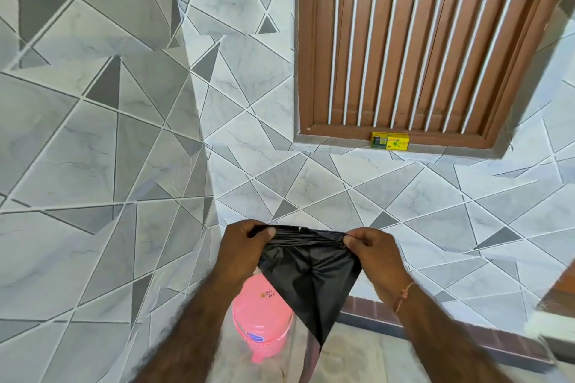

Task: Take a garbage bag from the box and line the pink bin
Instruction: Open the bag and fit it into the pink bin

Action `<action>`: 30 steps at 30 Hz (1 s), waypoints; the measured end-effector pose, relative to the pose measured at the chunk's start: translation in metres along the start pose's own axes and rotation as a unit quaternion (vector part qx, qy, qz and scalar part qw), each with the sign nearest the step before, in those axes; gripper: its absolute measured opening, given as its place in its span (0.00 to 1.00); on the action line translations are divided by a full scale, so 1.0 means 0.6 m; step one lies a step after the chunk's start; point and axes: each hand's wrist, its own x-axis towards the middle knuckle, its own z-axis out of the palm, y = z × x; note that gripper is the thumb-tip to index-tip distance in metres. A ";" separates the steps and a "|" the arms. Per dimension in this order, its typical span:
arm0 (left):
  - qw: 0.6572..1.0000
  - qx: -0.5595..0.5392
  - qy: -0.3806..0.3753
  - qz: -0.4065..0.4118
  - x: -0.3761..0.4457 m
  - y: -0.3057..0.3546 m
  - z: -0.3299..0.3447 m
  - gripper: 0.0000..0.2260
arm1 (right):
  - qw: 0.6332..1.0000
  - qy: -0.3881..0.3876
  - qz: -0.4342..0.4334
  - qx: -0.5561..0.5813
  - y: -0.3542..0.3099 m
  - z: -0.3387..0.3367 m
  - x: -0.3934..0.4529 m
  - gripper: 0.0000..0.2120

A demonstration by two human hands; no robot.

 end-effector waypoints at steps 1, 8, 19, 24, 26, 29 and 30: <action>1.000 0.014 0.000 0.007 0.003 -0.001 0.004 0.06 | 0.998 0.016 -0.023 -0.049 0.000 0.002 0.003 0.09; 0.993 -0.091 0.065 -0.032 0.008 0.010 0.039 0.12 | 0.946 0.130 -0.253 -0.154 -0.033 0.055 -0.079 0.08; 0.997 -0.046 -0.056 0.008 -0.037 0.011 0.049 0.17 | 0.957 -0.119 0.134 0.228 -0.060 0.076 -0.063 0.08; 0.997 -0.056 -0.015 -0.041 -0.024 -0.003 0.031 0.18 | 0.993 -0.078 0.027 0.079 -0.055 0.065 -0.052 0.08; 0.995 -0.069 0.036 -0.059 -0.015 -0.013 0.025 0.17 | 0.994 -0.058 0.046 0.086 -0.045 0.057 -0.042 0.05; 0.989 -0.078 0.108 -0.066 -0.008 -0.018 0.017 0.09 | 0.996 0.001 0.067 0.053 -0.029 0.041 -0.027 0.04; 0.989 -0.076 0.112 -0.064 -0.007 -0.017 0.014 0.07 | 0.996 0.015 0.072 0.045 -0.024 0.034 -0.023 0.05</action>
